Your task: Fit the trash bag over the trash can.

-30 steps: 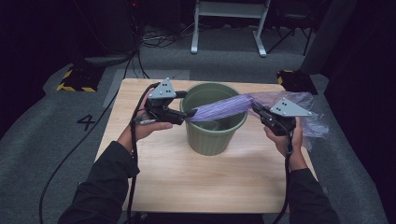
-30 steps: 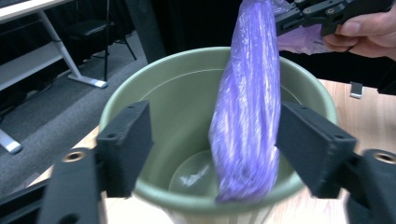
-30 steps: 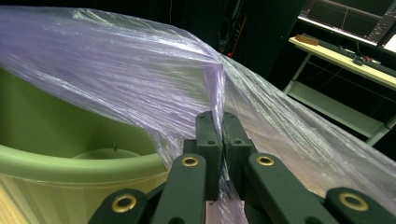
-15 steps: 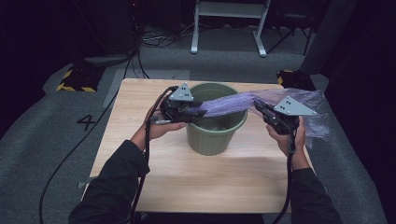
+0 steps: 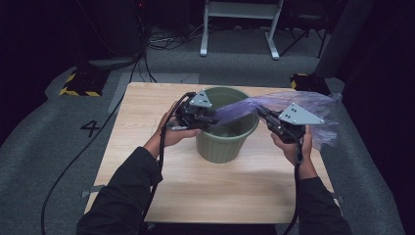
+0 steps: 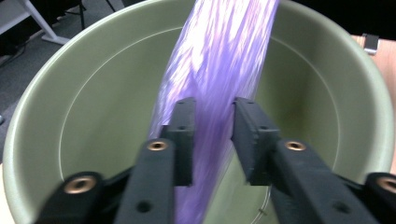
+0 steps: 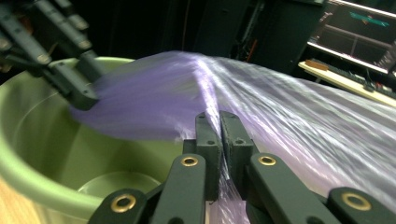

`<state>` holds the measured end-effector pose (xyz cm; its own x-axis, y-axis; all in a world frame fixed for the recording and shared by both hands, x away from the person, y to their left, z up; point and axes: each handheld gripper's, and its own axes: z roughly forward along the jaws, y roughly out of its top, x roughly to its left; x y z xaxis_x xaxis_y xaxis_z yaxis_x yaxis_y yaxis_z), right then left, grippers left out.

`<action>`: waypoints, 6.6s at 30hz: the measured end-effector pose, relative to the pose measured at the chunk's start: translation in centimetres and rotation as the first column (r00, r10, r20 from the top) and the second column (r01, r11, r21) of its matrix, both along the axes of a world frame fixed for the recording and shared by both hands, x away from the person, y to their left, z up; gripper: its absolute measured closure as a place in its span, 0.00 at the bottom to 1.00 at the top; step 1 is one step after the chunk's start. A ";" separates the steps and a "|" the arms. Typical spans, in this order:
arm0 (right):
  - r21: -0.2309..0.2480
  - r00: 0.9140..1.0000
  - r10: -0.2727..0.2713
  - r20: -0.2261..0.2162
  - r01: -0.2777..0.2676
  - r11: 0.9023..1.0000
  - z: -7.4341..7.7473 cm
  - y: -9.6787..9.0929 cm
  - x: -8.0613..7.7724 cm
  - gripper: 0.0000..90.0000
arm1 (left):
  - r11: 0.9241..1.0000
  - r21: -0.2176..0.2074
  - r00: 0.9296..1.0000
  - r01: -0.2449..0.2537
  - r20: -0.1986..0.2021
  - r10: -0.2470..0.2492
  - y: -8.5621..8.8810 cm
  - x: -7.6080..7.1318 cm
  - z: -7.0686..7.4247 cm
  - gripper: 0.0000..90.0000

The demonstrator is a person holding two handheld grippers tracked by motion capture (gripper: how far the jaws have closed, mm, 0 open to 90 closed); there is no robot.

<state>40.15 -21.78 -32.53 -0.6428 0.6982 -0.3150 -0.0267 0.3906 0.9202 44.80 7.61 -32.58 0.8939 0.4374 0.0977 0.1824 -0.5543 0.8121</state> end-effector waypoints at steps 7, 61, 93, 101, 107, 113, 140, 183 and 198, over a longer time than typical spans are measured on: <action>-0.030 0.999 0.045 -0.012 -0.045 0.999 0.0 1.1 -0.2 0.99 | 0.996 -0.086 0.999 0.005 -0.046 -0.009 -0.2 -0.4 0.4 0.34; -0.219 0.995 -0.090 0.041 0.096 0.971 -2.7 -4.4 -7.1 0.52 | 0.999 0.026 0.997 -0.042 0.067 0.041 0.8 0.0 -0.4 0.99; -0.145 0.980 0.200 0.006 -0.197 0.970 -1.7 2.0 -7.3 1.00 | 0.992 -0.070 0.982 0.108 0.160 -0.096 -1.6 -4.8 0.8 0.40; -0.115 0.972 0.233 -0.001 -0.232 0.966 -1.7 2.0 -7.7 0.99 | 0.991 0.011 0.968 0.133 0.212 -0.133 -2.4 -5.3 0.6 0.95; -0.089 0.965 0.262 -0.013 -0.262 0.961 -1.8 2.0 -8.0 1.00 | 0.993 -0.009 0.972 0.115 0.208 -0.111 -1.9 -5.3 0.7 0.77; -0.100 0.963 0.269 -0.014 -0.269 0.958 -1.8 2.6 -8.1 1.00 | 0.990 0.008 0.968 0.143 0.205 -0.142 -2.8 -6.0 0.4 0.26; -0.010 0.974 0.223 0.038 -0.223 0.975 0.0 -0.4 -10.5 0.52 | 0.997 0.041 0.953 0.064 0.295 -0.073 -1.6 -6.3 0.0 1.00; 0.007 0.991 0.073 -0.109 -0.073 0.997 -3.0 -2.8 -4.6 1.00 | 0.984 -0.163 0.985 -0.072 0.141 0.095 9.3 -9.2 -5.4 0.39; 0.000 0.994 0.067 -0.085 -0.068 0.998 -2.6 -2.1 -4.8 0.95 | 0.962 -0.254 0.977 0.099 0.207 -0.046 5.4 -14.2 -1.5 0.17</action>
<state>35.33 -23.84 -35.11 -0.7130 0.6515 -0.2593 0.0253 0.3935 0.9190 30.59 13.00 -34.10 0.8986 0.4062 0.1660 -0.0286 -0.3234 0.9458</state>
